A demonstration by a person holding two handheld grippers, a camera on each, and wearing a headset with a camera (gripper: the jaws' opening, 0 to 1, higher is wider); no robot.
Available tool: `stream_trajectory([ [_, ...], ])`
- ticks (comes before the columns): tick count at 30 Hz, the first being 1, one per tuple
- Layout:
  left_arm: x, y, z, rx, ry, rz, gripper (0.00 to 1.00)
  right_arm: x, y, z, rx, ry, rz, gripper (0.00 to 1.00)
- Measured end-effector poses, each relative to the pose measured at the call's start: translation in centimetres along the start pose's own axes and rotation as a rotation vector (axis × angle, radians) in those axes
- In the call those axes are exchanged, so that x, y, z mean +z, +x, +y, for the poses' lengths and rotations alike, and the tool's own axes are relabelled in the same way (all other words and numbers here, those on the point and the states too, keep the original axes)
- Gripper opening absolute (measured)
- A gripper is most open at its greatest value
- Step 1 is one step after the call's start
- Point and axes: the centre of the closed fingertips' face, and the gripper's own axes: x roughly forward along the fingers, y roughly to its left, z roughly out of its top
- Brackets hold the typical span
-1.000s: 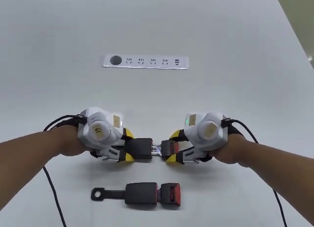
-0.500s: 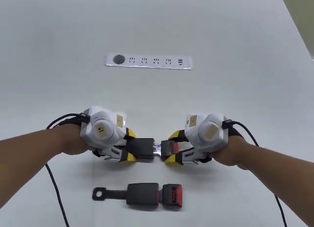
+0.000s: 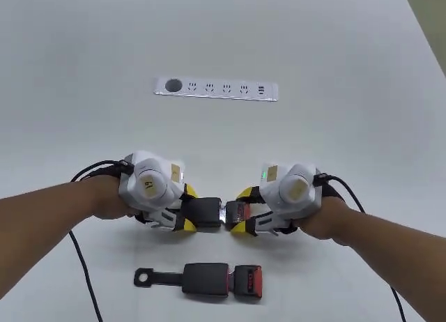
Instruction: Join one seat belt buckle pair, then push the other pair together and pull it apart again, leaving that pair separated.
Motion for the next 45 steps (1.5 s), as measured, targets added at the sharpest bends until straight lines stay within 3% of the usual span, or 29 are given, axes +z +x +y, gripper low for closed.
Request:
stream_trajectory([
  [45, 0.05, -0.02, -0.18, 0.0, -0.007, -0.014, 0.33, 0.1, 0.29, 0.3, 0.008, -0.028, 0.002, 0.32],
])
